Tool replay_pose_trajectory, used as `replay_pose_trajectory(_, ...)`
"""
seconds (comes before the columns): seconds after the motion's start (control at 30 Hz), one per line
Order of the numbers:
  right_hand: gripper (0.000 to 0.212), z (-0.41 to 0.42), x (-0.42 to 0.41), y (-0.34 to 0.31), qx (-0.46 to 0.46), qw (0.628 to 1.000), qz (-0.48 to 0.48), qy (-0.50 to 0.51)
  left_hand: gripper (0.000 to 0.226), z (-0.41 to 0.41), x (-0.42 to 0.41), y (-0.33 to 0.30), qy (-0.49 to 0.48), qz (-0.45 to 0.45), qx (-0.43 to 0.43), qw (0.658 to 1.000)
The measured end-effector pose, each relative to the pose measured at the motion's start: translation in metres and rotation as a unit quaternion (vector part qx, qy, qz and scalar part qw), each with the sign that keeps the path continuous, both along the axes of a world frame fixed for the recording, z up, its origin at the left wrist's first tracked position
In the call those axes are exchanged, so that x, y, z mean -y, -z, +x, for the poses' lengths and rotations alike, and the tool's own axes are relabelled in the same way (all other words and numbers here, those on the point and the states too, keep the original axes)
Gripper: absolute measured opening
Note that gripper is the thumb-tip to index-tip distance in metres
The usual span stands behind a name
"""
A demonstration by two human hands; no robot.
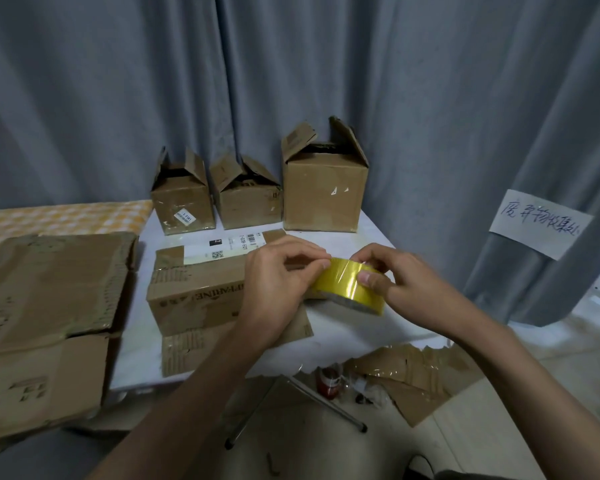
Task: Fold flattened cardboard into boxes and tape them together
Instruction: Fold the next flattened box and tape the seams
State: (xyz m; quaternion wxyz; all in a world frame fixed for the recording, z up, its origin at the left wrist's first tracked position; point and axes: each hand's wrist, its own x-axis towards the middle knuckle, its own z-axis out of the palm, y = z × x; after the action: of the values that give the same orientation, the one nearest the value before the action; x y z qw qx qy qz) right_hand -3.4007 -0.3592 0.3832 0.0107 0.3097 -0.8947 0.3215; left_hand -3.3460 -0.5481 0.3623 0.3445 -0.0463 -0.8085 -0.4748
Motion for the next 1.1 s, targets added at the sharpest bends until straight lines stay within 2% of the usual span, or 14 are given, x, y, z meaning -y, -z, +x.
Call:
replay_pose_trajectory(0.03, 0.011, 0.001, -0.001, -0.001, 0.011, 1.0, 0.006, 0.009, 0.009, 0.0, 0.0, 0.0, -0.003, 0.014, 0.013, 1.0)
replay_pose_trajectory(0.13, 0.034, 0.002, 0.0, -0.002, 0.031, 0.999, 0.004, 0.031, 0.009, -0.001, 0.004, -0.001, 0.006, 0.049, 0.08, 0.996)
replay_pose_trajectory(0.23, 0.044, 0.003, 0.004, -0.002, 0.03, 0.997, 0.007, 0.072, 0.009, -0.003, 0.01, -0.004, 0.061, 0.124, 0.16, 0.977)
replay_pose_trajectory(0.33, 0.051, 0.006, 0.007, 0.001, 0.093, 0.989, -0.088, 0.076, 0.008, -0.004, 0.014, -0.01, 0.123, 0.215, 0.211, 0.946)
replay_pose_trajectory(0.43, 0.057, 0.011, 0.01, 0.003, 0.2, 0.958, -0.202, 0.025, 0.012, -0.01, 0.026, -0.022, 0.121, 0.237, 0.219, 0.939)
replay_pose_trajectory(0.5, 0.052, 0.014, 0.012, 0.002, 0.222, 0.944, -0.242, 0.005, 0.01, -0.016, 0.034, -0.032, 0.113, 0.225, 0.246, 0.936)
replay_pose_trajectory(0.6, 0.023, 0.013, 0.012, 0.001, 0.243, 0.931, -0.272, -0.006, 0.009, -0.033, 0.043, -0.047, 0.128, 0.191, 0.299, 0.926)
replay_pose_trajectory(0.73, 0.012, 0.012, 0.015, 0.007, 0.249, 0.933, -0.259, -0.011, 0.012, -0.061, 0.049, -0.065, 0.127, 0.063, 0.34, 0.93)
replay_pose_trajectory(0.8, 0.017, 0.012, 0.015, 0.009, 0.247, 0.93, -0.273, 0.001, 0.011, -0.073, 0.049, -0.07, 0.12, 0.013, 0.341, 0.932)
replay_pose_trajectory(0.93, 0.043, 0.016, 0.012, 0.019, 0.261, 0.926, -0.271, 0.022, 0.011, -0.095, 0.065, -0.079, 0.06, -0.054, 0.292, 0.953)
replay_pose_trajectory(1.1, 0.032, 0.021, 0.016, 0.024, 0.301, 0.912, -0.274, 0.04, 0.01, -0.114, 0.083, -0.076, 0.024, -0.089, 0.285, 0.954)
